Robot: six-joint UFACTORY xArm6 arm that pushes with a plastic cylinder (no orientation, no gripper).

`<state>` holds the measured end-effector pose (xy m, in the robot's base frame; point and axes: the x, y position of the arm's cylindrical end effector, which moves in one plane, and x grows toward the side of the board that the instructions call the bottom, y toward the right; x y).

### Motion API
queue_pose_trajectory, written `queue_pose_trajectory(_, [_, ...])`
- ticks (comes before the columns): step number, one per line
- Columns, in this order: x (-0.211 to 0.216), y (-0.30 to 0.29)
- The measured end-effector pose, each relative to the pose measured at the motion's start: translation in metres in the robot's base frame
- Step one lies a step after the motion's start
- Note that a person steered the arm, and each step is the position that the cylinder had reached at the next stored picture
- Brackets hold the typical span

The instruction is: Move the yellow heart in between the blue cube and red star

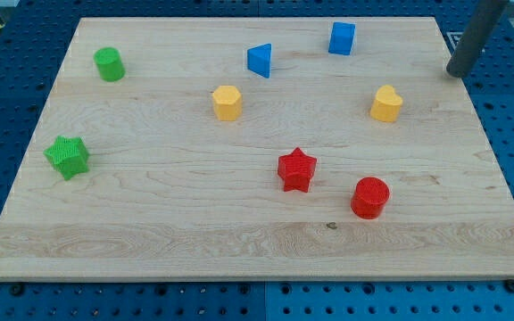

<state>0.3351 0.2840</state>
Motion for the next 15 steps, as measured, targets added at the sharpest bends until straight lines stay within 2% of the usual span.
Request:
queue_pose_trajectory(2, [0.012,-0.013])
queue_pose_trajectory(3, [0.033,-0.051])
queue_pose_trajectory(5, [0.073,-0.090])
queue_pose_trajectory(6, [0.080,-0.126])
queue_pose_trajectory(8, [0.084,-0.082])
queue_pose_trajectory(10, [0.056,-0.097])
queue_pose_trajectory(11, [0.056,-0.142])
queue_pose_trajectory(13, [0.041,-0.150])
queue_pose_trajectory(14, [0.042,-0.166])
queue_pose_trajectory(15, [0.084,-0.174])
